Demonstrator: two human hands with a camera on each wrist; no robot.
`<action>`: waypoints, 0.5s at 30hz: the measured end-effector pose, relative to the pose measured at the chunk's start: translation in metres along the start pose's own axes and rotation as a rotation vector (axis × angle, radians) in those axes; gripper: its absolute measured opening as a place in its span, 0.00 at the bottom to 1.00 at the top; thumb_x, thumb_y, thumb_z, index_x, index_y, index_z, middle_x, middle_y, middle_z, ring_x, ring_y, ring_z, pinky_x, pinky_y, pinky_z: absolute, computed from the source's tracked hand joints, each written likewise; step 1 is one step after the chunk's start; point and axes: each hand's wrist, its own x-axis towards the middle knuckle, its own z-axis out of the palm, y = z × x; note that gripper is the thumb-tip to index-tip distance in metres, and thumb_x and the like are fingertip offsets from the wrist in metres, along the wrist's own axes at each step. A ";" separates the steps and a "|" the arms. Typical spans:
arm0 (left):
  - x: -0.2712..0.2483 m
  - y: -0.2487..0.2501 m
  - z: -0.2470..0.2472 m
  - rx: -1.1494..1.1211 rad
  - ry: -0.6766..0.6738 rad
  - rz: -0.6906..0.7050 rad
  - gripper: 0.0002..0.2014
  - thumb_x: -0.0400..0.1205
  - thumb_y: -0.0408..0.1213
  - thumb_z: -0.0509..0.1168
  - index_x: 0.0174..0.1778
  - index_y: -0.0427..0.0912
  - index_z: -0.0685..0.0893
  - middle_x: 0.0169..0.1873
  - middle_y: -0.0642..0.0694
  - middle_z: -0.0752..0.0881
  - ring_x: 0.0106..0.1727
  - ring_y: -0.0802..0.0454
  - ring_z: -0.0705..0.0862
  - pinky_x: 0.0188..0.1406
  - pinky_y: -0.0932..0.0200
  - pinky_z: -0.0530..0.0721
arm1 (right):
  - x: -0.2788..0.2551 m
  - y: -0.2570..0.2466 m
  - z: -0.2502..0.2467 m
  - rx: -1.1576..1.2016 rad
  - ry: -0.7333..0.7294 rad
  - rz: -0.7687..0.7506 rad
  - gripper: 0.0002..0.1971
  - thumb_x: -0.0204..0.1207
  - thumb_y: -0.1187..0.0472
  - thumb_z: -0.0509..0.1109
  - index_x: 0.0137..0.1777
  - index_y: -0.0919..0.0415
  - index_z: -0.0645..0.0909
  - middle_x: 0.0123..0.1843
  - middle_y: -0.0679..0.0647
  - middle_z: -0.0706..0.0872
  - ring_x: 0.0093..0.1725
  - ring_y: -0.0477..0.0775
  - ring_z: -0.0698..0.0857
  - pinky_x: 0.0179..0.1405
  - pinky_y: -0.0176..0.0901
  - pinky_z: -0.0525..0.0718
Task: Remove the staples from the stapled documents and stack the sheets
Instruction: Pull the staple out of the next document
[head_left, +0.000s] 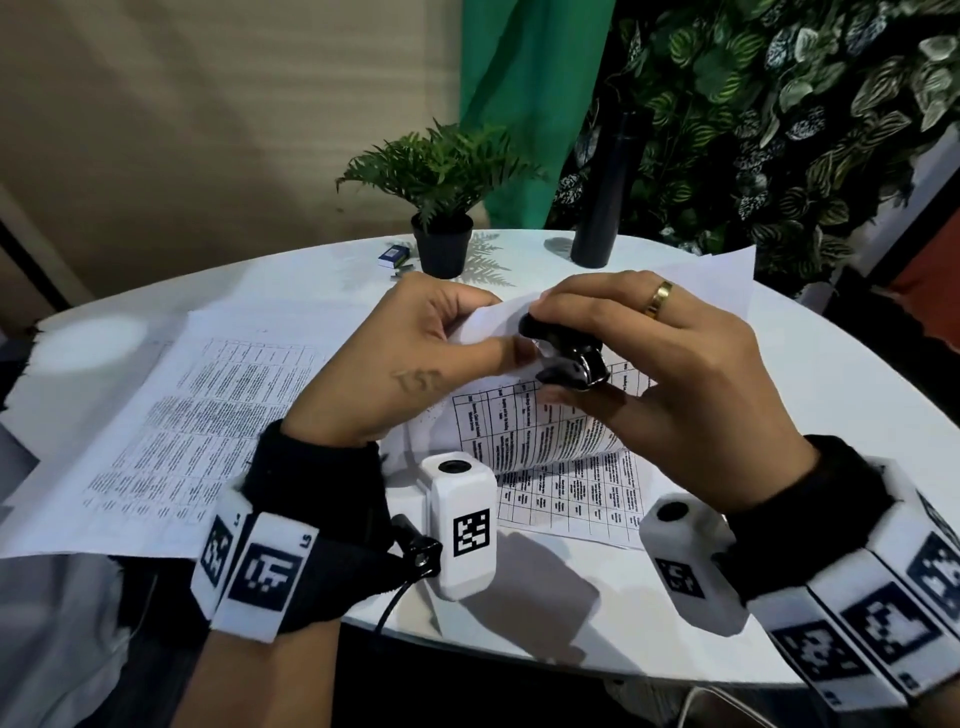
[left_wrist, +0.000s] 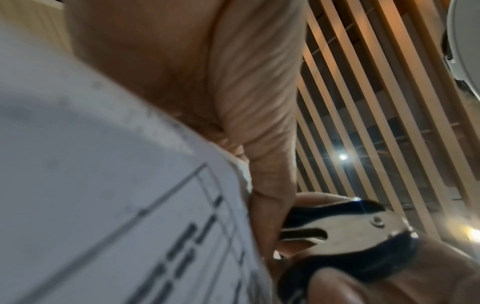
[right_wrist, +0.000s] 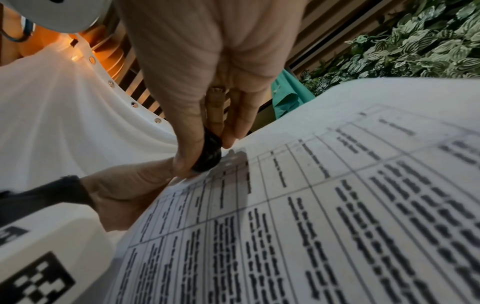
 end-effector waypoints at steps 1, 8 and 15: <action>0.000 0.000 0.000 0.001 -0.008 0.005 0.15 0.72 0.38 0.74 0.41 0.25 0.87 0.32 0.25 0.81 0.34 0.49 0.75 0.36 0.53 0.71 | 0.001 0.000 0.000 0.003 -0.005 -0.006 0.18 0.68 0.60 0.76 0.57 0.66 0.85 0.56 0.58 0.86 0.52 0.60 0.85 0.49 0.53 0.82; -0.002 0.005 -0.001 -0.020 -0.089 0.011 0.15 0.71 0.40 0.71 0.43 0.28 0.87 0.32 0.39 0.82 0.35 0.51 0.75 0.36 0.56 0.73 | 0.004 0.004 0.000 0.008 -0.020 -0.035 0.16 0.67 0.62 0.77 0.54 0.67 0.86 0.53 0.59 0.87 0.48 0.62 0.85 0.44 0.56 0.85; -0.002 0.006 -0.001 -0.044 -0.128 -0.021 0.10 0.72 0.37 0.69 0.44 0.34 0.87 0.34 0.50 0.87 0.37 0.57 0.80 0.39 0.59 0.79 | 0.008 0.007 0.001 -0.014 -0.016 -0.075 0.11 0.70 0.62 0.76 0.48 0.69 0.86 0.47 0.59 0.87 0.42 0.63 0.84 0.38 0.54 0.84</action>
